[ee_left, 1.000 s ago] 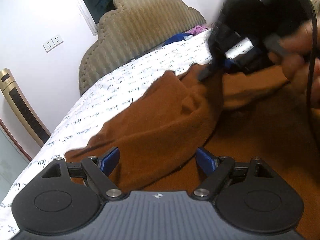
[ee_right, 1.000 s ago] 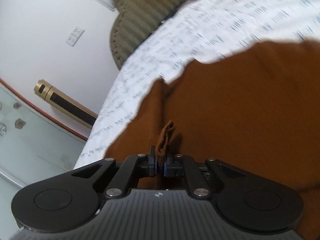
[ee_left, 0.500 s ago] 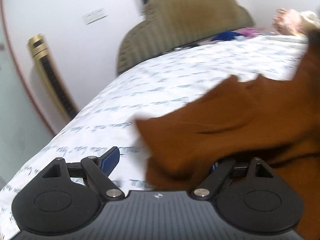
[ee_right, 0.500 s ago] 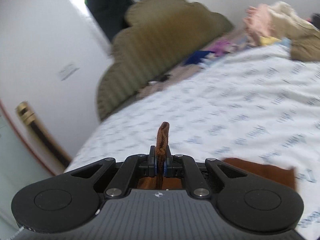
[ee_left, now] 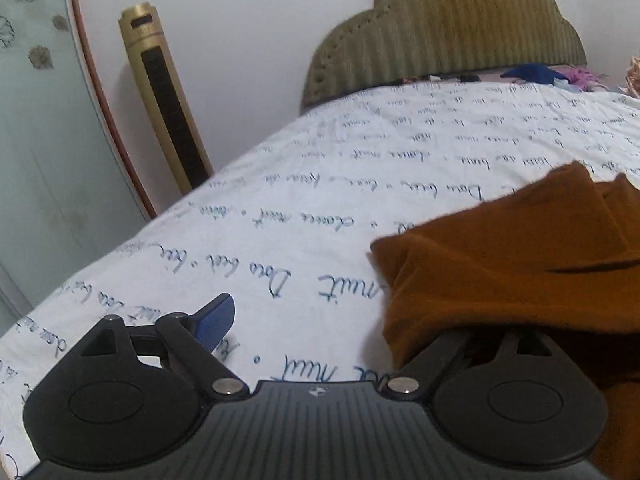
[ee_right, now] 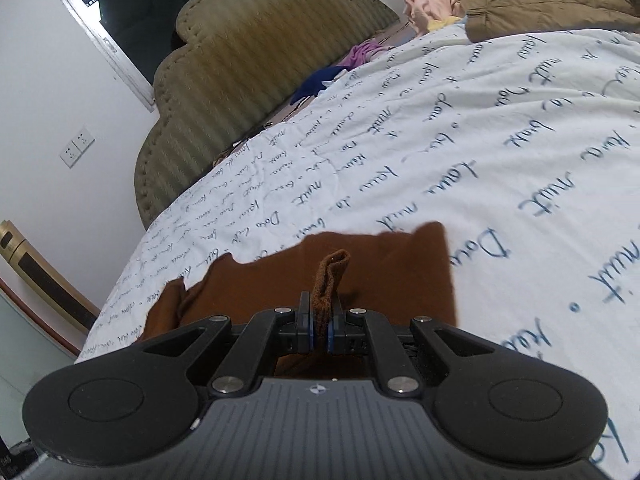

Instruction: Fold small clothes

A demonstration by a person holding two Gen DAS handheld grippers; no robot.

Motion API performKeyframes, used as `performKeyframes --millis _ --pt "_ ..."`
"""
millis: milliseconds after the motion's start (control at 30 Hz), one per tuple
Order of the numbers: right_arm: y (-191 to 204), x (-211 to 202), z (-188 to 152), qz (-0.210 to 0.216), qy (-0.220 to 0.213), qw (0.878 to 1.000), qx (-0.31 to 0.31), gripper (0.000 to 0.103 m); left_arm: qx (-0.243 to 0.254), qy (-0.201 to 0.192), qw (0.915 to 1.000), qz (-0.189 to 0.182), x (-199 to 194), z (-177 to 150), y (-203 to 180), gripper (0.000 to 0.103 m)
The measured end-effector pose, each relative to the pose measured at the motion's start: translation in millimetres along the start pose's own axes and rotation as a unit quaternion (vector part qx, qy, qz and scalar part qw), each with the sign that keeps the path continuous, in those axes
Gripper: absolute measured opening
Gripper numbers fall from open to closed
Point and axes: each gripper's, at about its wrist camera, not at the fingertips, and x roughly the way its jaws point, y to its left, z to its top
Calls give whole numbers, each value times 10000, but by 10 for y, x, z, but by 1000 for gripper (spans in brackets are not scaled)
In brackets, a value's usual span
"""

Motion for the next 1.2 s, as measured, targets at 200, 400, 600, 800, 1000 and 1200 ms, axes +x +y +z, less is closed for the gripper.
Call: performKeyframes --millis 200,400,600,800,1000,1200 --pt "-12 -10 -37 -149 3 9996 -223 12 320 -94 9993 -142 -141 -72 -28 91" --pt "-12 -22 -23 -223 -62 9993 -310 12 358 -45 9992 -178 -143 -92 8 91" --pt "17 -79 -13 -380 -219 9980 -462 12 379 -56 9991 -199 -149 -101 17 92" --pt "65 -93 -11 -631 -246 9952 -705 12 580 -23 9976 -374 -156 -115 24 92" --pt "-15 -26 -44 -825 -116 9940 -713 12 830 -51 9927 -876 -245 -153 230 95" --pt "-46 -30 -53 -869 -99 9930 -792 12 986 -258 9894 -1032 -368 -196 356 96"
